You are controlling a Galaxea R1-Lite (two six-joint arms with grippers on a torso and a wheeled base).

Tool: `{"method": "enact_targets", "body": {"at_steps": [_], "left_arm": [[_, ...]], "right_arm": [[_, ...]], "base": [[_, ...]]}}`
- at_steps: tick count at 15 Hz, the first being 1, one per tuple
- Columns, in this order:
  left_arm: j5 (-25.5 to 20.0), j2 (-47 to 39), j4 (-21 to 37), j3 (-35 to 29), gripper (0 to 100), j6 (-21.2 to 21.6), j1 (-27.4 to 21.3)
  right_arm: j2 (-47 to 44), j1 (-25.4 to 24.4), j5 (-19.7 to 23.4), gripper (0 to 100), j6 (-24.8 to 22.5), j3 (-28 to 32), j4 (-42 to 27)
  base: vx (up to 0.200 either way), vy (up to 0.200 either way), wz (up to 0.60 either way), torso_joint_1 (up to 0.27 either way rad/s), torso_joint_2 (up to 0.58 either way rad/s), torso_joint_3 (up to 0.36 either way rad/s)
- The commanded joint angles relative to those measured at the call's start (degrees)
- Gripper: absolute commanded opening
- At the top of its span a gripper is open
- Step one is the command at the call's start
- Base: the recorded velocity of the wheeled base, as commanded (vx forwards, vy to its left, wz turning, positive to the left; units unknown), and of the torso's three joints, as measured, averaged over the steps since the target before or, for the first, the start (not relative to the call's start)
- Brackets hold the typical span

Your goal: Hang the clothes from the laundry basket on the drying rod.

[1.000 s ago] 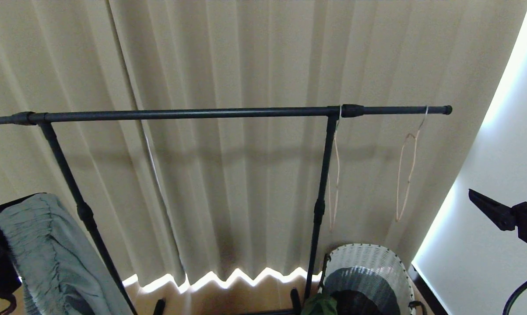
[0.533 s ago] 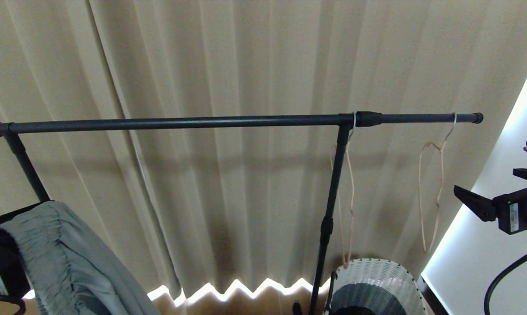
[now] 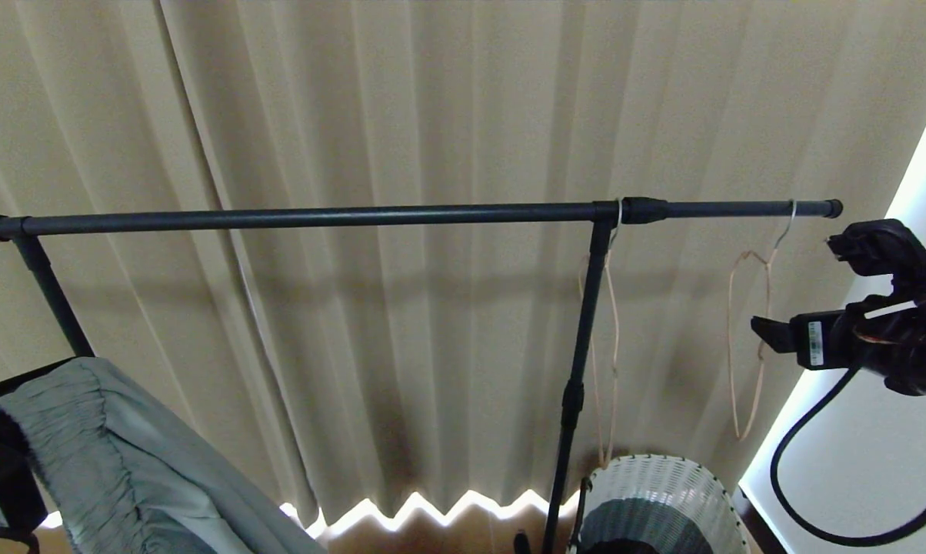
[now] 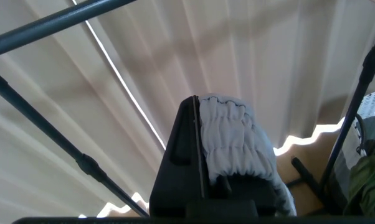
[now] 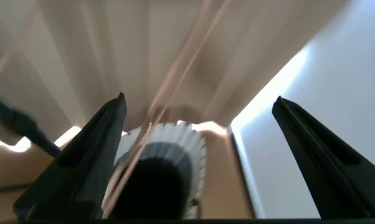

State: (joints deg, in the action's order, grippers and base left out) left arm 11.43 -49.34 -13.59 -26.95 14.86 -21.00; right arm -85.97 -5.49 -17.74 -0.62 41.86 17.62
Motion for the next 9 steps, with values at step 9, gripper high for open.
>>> {"method": "enact_targets", "body": {"at_steps": [9], "left_arm": [[0.0, -0.1, 0.0, 0.1, 0, 0.1, -0.1]], "right_arm": [[-8.8, 0.1, -0.7, 100, 9.9, 1.8, 0.0]], "base": [[0.000, 0.000, 0.00, 0.000, 0.00, 0.000]]}}
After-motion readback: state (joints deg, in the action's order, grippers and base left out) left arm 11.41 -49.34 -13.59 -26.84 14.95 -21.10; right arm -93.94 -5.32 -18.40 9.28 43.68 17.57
